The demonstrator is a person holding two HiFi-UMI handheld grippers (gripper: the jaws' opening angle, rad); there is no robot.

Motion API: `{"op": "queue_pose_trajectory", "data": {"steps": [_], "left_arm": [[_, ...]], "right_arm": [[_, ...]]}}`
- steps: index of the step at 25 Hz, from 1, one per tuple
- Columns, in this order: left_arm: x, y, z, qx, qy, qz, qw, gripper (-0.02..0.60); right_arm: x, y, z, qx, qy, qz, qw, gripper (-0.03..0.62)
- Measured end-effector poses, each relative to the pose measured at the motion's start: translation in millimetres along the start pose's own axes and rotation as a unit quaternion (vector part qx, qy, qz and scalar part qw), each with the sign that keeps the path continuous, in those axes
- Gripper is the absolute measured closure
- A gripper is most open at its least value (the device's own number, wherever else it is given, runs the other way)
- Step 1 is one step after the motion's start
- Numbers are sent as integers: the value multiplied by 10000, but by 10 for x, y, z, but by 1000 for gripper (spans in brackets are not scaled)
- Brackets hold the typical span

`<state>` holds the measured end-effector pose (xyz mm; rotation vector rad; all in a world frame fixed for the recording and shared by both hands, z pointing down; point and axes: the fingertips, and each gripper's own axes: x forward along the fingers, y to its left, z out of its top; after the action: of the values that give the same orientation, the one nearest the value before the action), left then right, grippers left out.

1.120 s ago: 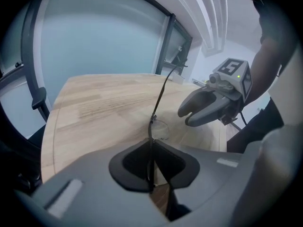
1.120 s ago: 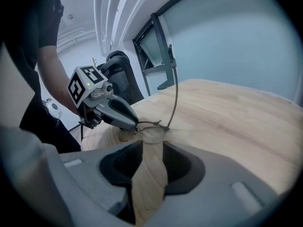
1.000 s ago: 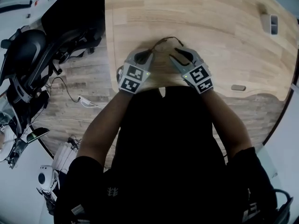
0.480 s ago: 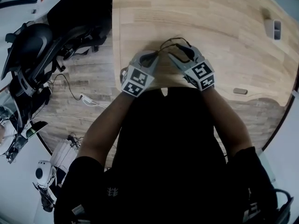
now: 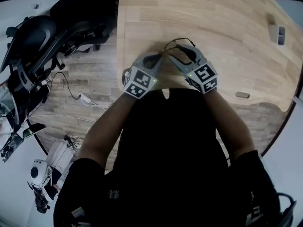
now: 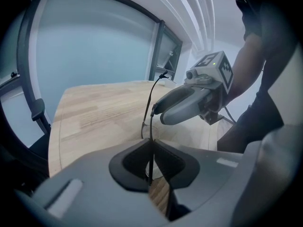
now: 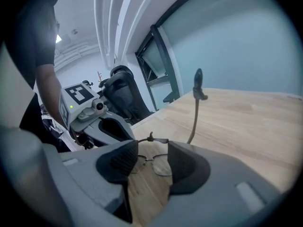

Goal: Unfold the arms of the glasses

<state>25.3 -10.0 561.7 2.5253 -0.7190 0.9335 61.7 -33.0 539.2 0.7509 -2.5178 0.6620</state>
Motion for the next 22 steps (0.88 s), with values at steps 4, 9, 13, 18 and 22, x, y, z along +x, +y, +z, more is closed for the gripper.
{"op": "queue_pose_trajectory", "data": {"steps": [4,9,13,18,22], "left_arm": [[-37,-15,5,-165,-142,-37,9998,531],[-134,-36,41,-133,-201,-11,9997,514],[-226,-57,86,-189,-289,40,9994,505],[-402,-90,162,-122,-468,177,9987,505],[-533,-116,102,-164,-485,341,9981,505]], "right_arm": [[-20,93,93,-98,-84,62,9999,408],[-33,194,178,-178,-153,126,9996,408],[-73,267,236,-313,-176,194,9992,408],[-115,384,309,-451,-205,272,9984,408],[-155,502,364,-619,-269,338,9971,408]]}}
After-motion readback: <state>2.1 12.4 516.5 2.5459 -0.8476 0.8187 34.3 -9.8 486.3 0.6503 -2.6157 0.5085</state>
